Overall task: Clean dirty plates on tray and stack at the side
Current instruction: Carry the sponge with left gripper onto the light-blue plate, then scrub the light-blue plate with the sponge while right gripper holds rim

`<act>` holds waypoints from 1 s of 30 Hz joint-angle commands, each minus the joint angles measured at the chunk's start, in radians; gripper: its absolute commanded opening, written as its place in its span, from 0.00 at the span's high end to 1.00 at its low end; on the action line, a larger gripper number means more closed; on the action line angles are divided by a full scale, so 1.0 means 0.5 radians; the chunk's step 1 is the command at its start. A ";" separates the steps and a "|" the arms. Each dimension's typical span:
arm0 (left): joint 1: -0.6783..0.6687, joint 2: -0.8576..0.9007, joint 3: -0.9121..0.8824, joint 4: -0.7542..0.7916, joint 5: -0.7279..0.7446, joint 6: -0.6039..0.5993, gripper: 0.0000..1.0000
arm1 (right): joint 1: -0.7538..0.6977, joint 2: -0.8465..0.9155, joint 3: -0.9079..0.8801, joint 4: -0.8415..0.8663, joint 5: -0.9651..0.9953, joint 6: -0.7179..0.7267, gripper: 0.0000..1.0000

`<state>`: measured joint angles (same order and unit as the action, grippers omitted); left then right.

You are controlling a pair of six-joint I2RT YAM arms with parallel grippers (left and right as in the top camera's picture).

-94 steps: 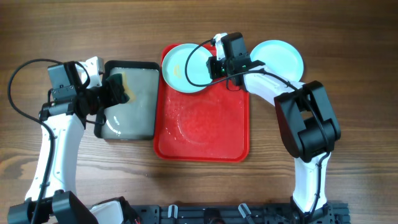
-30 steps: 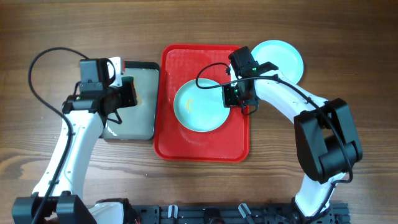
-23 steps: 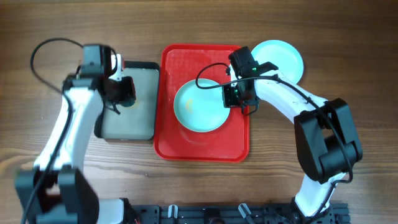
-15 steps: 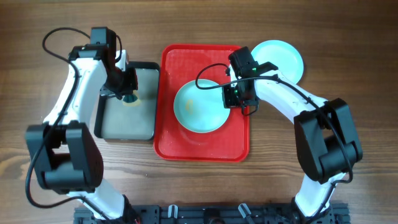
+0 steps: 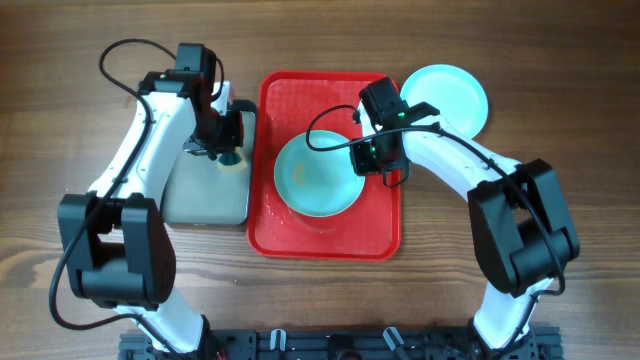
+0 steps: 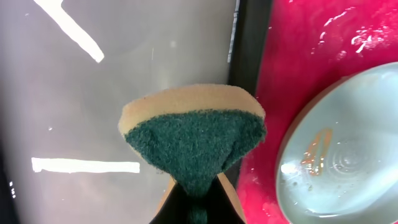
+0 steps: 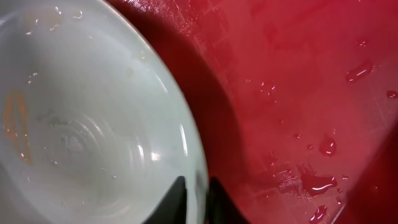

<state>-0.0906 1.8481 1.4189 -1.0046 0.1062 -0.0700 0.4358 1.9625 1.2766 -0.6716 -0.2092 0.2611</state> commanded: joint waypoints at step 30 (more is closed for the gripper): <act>-0.552 0.015 -0.276 0.403 0.220 -0.401 0.96 | 0.003 -0.005 -0.005 0.011 -0.033 -0.023 0.96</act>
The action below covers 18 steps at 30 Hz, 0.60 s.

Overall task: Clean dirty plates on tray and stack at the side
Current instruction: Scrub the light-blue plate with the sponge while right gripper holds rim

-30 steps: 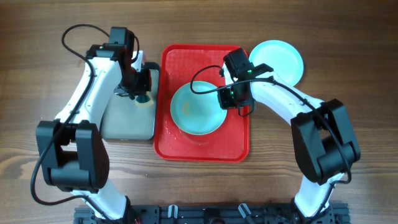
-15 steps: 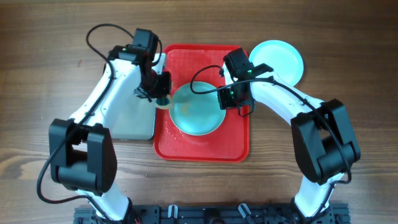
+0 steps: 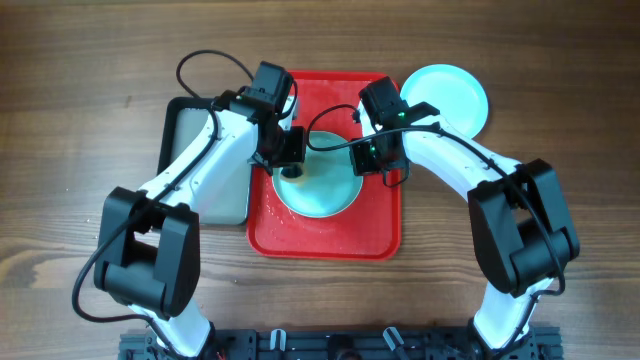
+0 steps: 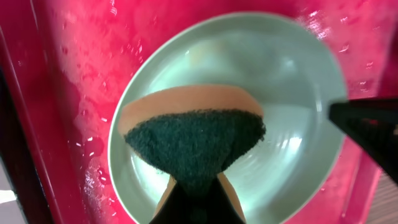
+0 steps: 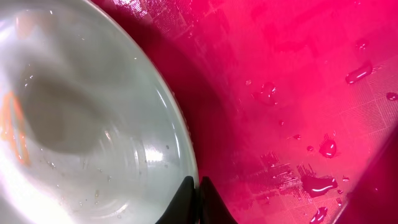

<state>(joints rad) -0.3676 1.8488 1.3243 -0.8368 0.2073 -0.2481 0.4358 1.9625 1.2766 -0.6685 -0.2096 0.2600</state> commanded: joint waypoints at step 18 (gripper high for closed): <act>0.021 0.139 -0.164 0.174 -0.159 -0.210 0.96 | 0.003 -0.005 -0.014 0.007 -0.032 -0.042 0.96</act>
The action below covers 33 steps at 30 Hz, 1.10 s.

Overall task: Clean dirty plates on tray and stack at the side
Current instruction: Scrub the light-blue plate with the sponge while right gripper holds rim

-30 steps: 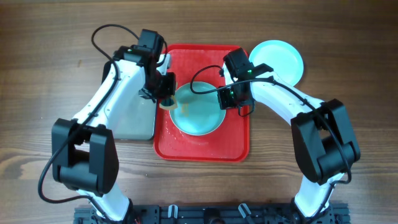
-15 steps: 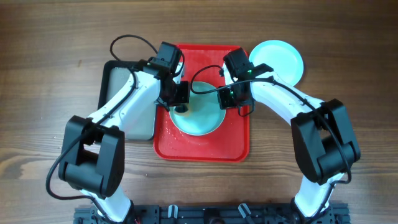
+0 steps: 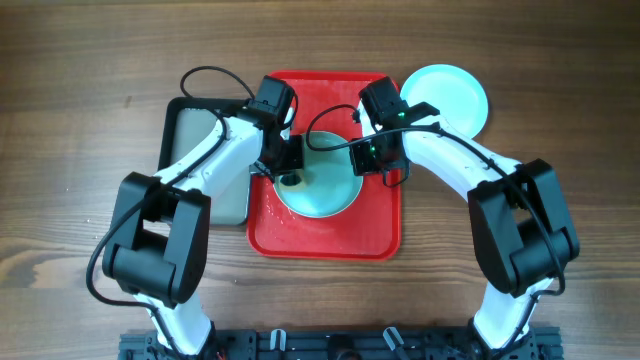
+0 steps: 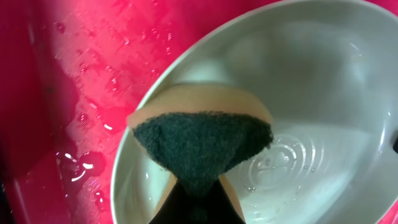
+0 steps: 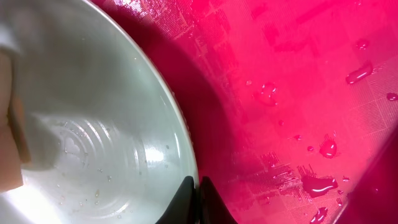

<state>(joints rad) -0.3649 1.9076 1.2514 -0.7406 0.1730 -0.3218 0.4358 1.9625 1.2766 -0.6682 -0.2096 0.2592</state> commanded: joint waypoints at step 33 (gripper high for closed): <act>-0.302 0.315 -0.143 0.318 0.737 -0.210 0.96 | 0.003 -0.005 -0.018 0.006 -0.042 -0.041 0.96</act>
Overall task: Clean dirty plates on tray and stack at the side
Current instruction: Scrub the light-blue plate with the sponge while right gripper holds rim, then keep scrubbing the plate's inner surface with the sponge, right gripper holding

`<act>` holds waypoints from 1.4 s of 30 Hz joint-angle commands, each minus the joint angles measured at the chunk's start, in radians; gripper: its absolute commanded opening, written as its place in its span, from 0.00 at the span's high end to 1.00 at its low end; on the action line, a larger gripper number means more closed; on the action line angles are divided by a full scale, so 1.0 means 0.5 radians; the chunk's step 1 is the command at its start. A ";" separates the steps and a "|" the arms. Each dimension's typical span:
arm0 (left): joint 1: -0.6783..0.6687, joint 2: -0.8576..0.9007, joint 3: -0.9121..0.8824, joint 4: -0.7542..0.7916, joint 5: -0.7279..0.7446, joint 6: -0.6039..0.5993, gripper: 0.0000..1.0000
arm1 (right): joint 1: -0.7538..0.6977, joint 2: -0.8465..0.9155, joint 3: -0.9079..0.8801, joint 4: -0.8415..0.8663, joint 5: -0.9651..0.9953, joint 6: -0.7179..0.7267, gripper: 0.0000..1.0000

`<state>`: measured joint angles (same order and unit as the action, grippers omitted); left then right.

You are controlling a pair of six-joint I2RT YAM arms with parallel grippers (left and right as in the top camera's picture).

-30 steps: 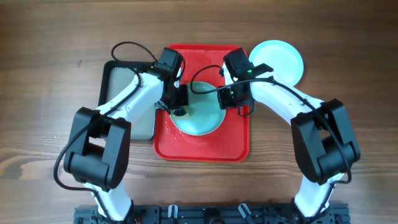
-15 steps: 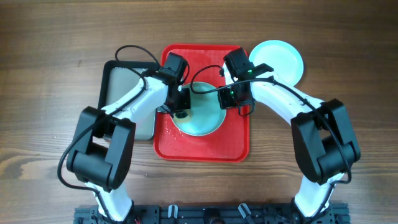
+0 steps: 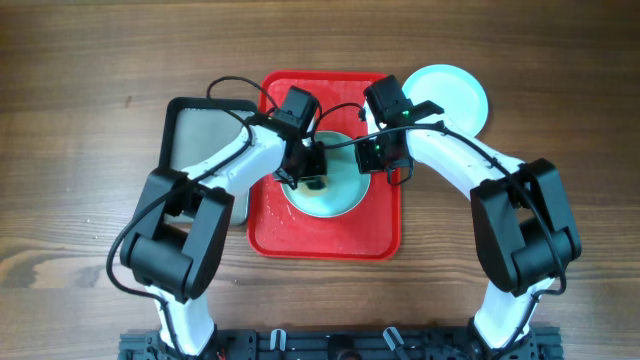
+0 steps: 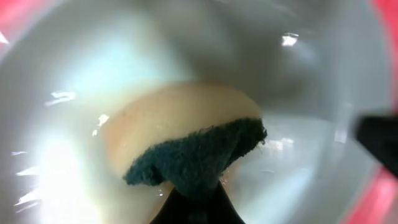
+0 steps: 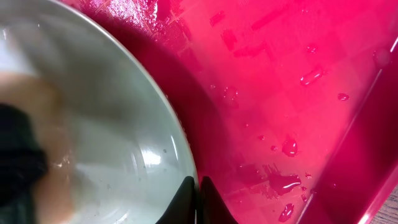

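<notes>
A pale green plate (image 3: 325,192) lies on the red tray (image 3: 330,235). My left gripper (image 3: 308,172) is shut on a sponge (image 4: 186,140) with a dark green scouring face, and the sponge presses against the plate's inside (image 4: 311,93). My right gripper (image 5: 196,198) is shut on the plate's right rim (image 5: 177,134), with the sponge showing at the left of the right wrist view (image 5: 22,168). A second pale green plate (image 3: 450,92) rests on the table at the tray's upper right.
A grey tray (image 3: 195,135) lies on the wooden table left of the red tray. Water drops dot the red tray's floor (image 5: 289,146). Both arms cross over the red tray's upper half.
My left gripper has moved the sponge rightward from the plate's left part to nearer its middle, pressed flatter on the surface. The right gripper still holds the rim.
The left gripper first held the sponge over the grey tray while the right gripper held the plate's rim, an orange smear on the plate. Then the sponge was over the plate, then on its left part, and now near the middle.
</notes>
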<state>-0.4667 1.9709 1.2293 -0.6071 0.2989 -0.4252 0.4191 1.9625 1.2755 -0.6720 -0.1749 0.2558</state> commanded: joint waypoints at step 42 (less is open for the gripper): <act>0.137 -0.256 0.063 -0.424 -0.238 -0.186 0.96 | 0.037 -0.005 -0.016 0.026 -0.109 -0.040 0.96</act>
<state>-0.3862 1.8015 1.2625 -0.7902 0.2691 -0.4290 0.4313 1.9625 1.2755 -0.6640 -0.2096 0.2554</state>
